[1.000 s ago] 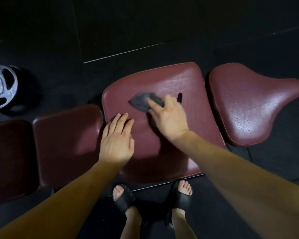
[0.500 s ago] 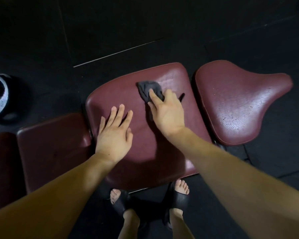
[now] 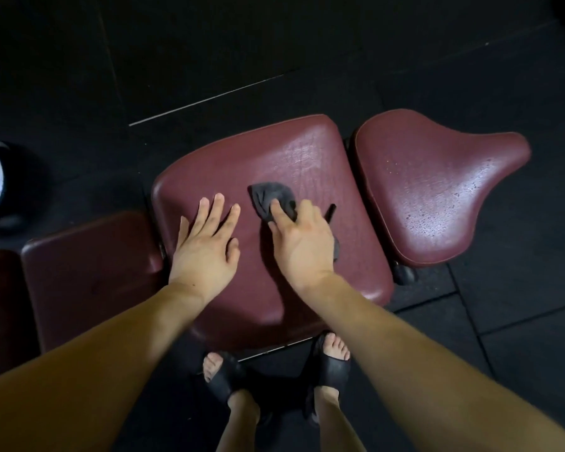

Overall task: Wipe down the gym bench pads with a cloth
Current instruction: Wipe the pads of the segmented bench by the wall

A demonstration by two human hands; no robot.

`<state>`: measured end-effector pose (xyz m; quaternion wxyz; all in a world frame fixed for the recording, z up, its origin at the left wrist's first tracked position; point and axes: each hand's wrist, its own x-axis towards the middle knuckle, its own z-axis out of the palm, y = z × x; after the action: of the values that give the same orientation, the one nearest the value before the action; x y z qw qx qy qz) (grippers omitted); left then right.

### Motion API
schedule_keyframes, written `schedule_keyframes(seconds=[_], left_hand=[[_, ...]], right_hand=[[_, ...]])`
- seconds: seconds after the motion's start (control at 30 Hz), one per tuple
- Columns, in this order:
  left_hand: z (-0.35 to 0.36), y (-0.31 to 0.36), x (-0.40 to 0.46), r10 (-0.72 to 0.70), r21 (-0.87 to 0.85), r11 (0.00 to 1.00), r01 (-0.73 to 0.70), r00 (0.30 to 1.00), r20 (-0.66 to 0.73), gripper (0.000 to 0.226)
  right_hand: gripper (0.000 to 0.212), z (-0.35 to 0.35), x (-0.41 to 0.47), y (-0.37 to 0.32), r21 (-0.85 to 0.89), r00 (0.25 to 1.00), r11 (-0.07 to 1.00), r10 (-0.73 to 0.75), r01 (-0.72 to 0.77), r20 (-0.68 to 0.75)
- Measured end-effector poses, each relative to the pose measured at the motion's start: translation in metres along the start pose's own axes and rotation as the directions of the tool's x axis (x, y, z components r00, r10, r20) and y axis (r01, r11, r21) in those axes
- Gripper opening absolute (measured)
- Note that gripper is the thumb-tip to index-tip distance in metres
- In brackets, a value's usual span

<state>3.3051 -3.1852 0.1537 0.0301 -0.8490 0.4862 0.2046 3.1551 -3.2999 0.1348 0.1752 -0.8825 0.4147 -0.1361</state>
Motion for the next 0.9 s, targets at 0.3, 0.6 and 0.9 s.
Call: schedule_keyframes(seconds=[0.3,0.6,0.9], left_hand=[[-0.002,0.0,0.001,-0.008,0.007,1.0,0.008,0.999,0.051,0.062],[-0.011,-0.009,0.0,0.04,-0.04,0.999,-0.036,0.994,0.102,0.064],[-0.009,-0.017,-0.023,0.059,-0.153,0.986,-0.06,0.998,-0.009,0.058]], right_hand=[[0.038,-0.015,-0.002,0.098,-0.131,0.904,0.898,0.399,-0.419,-0.157],[0.036,-0.013,-0.03,0.013,-0.03,0.998,0.997,-0.064,0.064,0.021],[0.035,-0.01,-0.037,0.038,-0.144,0.873,0.863,0.465,-0.484,-0.148]])
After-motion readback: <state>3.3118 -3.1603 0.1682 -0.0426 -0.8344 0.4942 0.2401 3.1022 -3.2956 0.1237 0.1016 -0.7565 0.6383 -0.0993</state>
